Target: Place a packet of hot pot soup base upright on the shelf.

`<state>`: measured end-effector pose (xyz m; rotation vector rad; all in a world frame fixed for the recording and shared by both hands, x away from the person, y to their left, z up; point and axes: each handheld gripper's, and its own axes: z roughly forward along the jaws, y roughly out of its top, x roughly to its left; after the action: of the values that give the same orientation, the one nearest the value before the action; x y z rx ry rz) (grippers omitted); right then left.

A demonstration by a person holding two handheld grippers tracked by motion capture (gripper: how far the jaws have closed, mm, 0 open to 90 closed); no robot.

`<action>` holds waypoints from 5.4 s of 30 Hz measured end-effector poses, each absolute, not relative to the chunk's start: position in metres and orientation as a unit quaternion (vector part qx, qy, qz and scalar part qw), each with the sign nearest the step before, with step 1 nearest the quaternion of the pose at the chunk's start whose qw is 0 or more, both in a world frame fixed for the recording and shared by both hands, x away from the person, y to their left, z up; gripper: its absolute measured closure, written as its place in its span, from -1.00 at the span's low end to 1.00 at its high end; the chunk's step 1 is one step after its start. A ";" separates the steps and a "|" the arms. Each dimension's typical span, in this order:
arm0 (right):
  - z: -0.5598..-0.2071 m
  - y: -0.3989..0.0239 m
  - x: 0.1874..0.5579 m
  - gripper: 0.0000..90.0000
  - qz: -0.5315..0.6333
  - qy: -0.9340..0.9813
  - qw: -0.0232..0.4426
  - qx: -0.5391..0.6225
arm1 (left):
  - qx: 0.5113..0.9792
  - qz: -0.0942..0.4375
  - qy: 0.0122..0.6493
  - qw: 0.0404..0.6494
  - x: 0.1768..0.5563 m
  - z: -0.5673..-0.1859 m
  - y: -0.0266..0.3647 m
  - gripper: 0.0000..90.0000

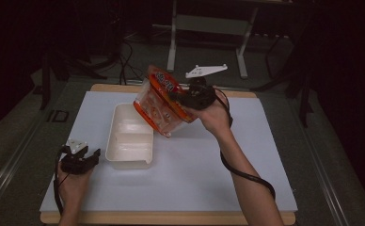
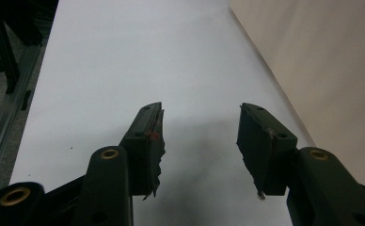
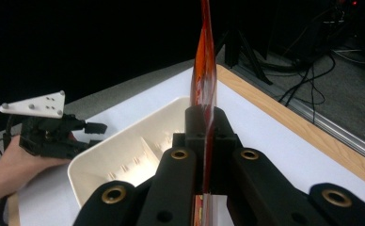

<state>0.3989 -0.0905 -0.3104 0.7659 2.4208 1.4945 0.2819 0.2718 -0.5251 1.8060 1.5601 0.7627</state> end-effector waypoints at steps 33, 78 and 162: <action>-0.320 -0.036 0.405 1.00 0.527 0.803 0.087 0.264 | 0.684 0.290 0.590 0.315 0.282 -0.524 0.272 0.13; -0.349 0.026 0.440 1.00 0.407 0.870 0.032 0.277 | 0.683 0.289 0.592 0.316 0.283 -0.524 0.274 0.13; -0.331 -0.001 0.436 -0.23 0.446 0.840 0.086 0.297 | 0.683 0.291 0.590 0.317 0.282 -0.525 0.272 0.13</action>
<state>0.4364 -0.0014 -0.3315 0.8861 2.5033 1.3279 0.2822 0.2717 -0.5246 1.7982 1.5543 0.7657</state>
